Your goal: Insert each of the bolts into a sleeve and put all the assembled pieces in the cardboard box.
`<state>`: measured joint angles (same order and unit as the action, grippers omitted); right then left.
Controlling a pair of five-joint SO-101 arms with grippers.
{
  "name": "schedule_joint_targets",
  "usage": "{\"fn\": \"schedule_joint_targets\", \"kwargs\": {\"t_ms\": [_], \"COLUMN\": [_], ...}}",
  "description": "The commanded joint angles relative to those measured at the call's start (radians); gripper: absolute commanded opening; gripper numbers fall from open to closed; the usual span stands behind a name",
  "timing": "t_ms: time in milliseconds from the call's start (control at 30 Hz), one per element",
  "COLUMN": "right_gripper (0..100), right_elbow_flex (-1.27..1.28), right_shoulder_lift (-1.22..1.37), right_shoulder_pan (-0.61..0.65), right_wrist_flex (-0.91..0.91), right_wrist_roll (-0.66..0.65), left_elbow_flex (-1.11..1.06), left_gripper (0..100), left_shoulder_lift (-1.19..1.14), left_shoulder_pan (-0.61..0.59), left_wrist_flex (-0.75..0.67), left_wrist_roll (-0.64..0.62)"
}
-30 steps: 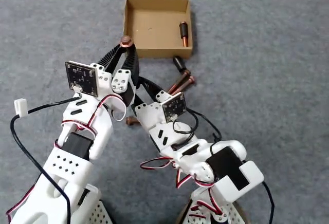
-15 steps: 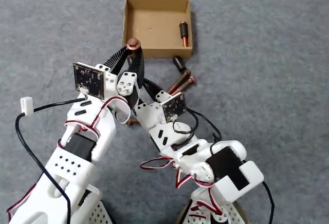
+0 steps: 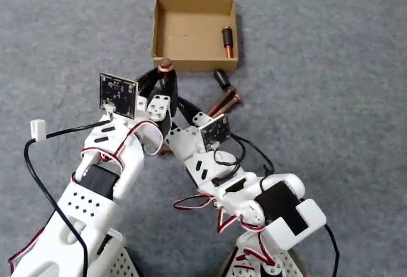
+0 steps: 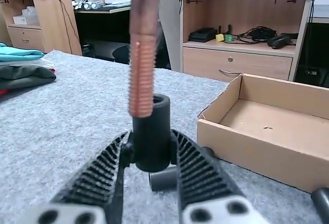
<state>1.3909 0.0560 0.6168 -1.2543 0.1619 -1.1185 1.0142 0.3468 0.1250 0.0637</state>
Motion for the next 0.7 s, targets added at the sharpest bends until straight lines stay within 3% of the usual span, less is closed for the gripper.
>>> {"fn": "schedule_joint_targets", "kwargs": {"t_ms": [0,167,433,667], "right_gripper": [0.0,0.0,0.0,0.0], "right_elbow_flex": [-0.042,-0.042,-0.042,-0.042], "right_shoulder_lift": [-0.002,-0.004,-0.004,-0.004], "right_shoulder_pan": [-0.019,-0.019,-0.016,-0.016], "right_wrist_flex": [-0.026,-0.026,-0.026,-0.028], "right_wrist_roll": [-0.009,-0.009,-0.009,-0.009], "left_elbow_flex": [0.020,0.031,0.003,0.071], "left_gripper": [2,2,2,2], "left_shoulder_lift": [0.004,0.004,-0.104,-0.232], "left_shoulder_pan": [-0.015,-0.048,-0.087,-0.086], "left_wrist_flex": [-0.002,-0.012,-0.232,-0.247], "left_wrist_roll": [0.005,0.006,0.002,-0.002]}}
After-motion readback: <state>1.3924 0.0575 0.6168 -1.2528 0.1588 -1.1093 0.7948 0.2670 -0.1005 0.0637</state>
